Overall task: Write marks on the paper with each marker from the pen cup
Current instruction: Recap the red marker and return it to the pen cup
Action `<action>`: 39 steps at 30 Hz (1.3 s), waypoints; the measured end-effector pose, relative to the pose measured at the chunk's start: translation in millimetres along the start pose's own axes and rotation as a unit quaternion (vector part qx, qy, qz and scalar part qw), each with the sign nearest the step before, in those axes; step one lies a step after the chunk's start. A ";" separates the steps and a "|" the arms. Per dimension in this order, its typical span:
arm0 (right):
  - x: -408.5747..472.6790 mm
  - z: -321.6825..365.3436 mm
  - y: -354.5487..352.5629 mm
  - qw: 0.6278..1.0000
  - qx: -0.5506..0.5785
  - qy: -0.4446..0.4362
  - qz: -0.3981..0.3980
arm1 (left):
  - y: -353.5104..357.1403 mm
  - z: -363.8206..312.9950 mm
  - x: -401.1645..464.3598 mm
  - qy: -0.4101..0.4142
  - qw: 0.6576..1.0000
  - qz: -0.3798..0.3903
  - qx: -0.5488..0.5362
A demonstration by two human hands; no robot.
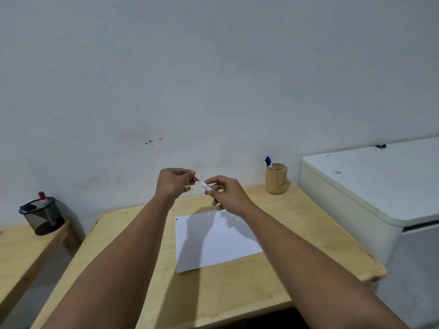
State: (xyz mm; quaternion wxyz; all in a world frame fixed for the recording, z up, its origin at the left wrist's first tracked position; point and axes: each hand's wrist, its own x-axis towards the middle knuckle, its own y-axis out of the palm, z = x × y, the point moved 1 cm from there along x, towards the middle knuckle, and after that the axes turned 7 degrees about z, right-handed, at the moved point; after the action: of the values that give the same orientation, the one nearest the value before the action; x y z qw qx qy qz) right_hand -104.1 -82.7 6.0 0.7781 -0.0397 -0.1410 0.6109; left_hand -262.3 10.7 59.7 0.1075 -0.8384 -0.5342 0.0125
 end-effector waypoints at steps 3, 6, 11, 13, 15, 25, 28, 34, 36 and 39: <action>-4.8 -2.8 -6.7 1.000 0.005 0.002 -0.003 | 8.3 -2.0 1.3 -0.001 1.000 0.006 0.002; -7.4 -5.2 -13.1 1.000 0.014 0.003 -0.007 | 22.2 -3.7 2.0 0.000 1.000 0.021 0.013; -7.3 -9.3 -28.4 0.998 0.036 -0.007 -0.049 | 52.5 -4.0 5.0 0.007 0.999 0.019 0.031; -7.4 -12.6 -35.4 0.995 0.061 -0.012 -0.083 | 70.2 -6.4 5.0 0.020 1.000 0.006 0.019; -8.3 -21.0 -41.7 0.989 0.089 -0.014 -0.114 | 92.2 -9.0 5.9 0.030 0.999 0.009 0.018; 22.7 -40.3 -168.3 0.948 -0.021 -0.012 -0.318 | 200.0 -3.4 63.2 0.028 0.987 0.136 0.080; 48.1 -29.8 -217.1 0.931 -0.057 -0.029 -0.360 | 234.2 8.7 80.8 0.029 0.975 0.166 0.146; 88.3 -48.4 -251.3 0.935 -0.132 0.016 -0.329 | 279.5 37.4 111.8 0.019 0.970 0.167 0.175; 94.0 -57.8 -246.4 0.943 -0.156 0.047 -0.290 | 286.9 46.0 118.1 0.025 0.973 0.158 0.168; 95.3 -70.3 -231.6 0.938 -0.231 0.073 -0.248 | 292.5 56.7 120.1 0.028 0.974 0.137 0.179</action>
State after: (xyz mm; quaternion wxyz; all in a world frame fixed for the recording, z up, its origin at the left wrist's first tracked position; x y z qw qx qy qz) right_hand 152.8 -41.3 9.2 0.8827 -0.2265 -0.2259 0.3442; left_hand 42.7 9.2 -41.0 0.2675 -0.8708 -0.4004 0.0993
